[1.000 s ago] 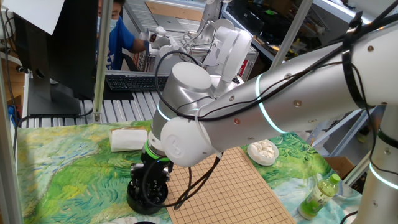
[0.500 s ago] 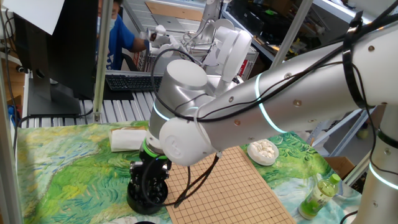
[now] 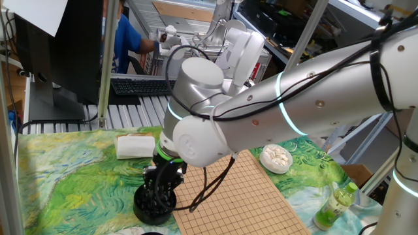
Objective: Play the first move as black on the 3-4 point in the upper right corner of the Go board
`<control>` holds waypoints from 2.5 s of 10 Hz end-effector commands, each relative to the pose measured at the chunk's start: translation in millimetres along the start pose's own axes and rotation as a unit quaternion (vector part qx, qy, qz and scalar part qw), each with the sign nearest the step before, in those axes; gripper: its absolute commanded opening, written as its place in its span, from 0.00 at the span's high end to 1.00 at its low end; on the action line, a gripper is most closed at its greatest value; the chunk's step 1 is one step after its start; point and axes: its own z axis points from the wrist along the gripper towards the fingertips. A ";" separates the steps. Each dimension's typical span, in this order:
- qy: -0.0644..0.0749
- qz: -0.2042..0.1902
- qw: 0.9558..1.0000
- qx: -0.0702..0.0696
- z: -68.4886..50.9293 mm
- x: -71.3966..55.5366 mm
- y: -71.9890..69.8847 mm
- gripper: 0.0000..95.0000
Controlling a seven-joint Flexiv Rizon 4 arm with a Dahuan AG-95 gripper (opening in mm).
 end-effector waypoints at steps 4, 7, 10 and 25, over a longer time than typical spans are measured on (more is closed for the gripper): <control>-0.025 -0.024 0.999 0.032 -2.0 -8.2 0.5 0.80; -0.025 -0.044 0.998 0.041 -2.1 -22.9 -6.9 0.80; -0.026 -0.051 0.997 0.044 0.1 -28.3 -16.2 0.80; -0.024 -0.049 0.998 0.034 15.5 -29.6 -22.7 1.00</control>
